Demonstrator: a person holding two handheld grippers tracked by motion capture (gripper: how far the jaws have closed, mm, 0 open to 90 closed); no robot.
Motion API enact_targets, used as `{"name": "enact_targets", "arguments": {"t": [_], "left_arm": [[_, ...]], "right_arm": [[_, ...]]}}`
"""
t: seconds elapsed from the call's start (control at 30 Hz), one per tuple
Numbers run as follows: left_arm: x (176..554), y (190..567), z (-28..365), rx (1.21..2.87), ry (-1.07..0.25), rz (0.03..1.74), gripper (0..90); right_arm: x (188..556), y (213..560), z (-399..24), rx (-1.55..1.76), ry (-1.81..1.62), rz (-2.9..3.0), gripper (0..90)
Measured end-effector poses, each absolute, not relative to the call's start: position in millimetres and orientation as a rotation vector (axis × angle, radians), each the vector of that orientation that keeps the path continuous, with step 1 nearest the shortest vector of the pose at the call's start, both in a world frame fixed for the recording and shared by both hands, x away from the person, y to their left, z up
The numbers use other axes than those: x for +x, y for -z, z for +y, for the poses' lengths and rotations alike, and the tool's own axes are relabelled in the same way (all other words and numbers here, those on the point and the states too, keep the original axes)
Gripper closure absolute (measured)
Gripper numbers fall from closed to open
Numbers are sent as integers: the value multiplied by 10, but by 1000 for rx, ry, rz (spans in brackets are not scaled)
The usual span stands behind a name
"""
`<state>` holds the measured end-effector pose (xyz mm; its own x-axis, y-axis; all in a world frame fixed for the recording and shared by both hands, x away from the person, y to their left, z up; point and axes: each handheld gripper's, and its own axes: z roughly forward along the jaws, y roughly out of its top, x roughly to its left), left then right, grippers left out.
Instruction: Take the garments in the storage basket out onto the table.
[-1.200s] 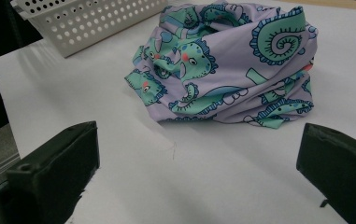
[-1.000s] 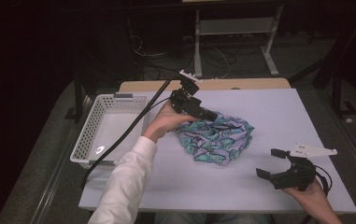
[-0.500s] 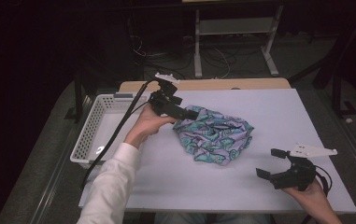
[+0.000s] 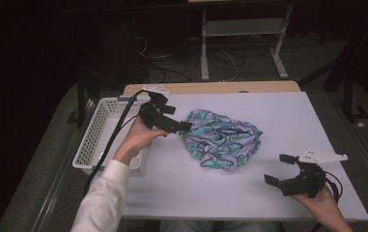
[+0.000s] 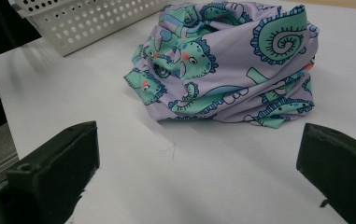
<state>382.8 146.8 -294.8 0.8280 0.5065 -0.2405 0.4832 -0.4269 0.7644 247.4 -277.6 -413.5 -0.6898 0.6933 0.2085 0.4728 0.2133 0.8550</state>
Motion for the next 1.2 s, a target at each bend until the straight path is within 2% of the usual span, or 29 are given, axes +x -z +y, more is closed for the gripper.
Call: {"name": "enact_targets", "arguments": {"t": [1.2], "left_arm": [[3201,3388,2029,2022,-182,782,0]], "right_arm": [[2486,4147,-2749,1112,-1464,2276,0]]}}
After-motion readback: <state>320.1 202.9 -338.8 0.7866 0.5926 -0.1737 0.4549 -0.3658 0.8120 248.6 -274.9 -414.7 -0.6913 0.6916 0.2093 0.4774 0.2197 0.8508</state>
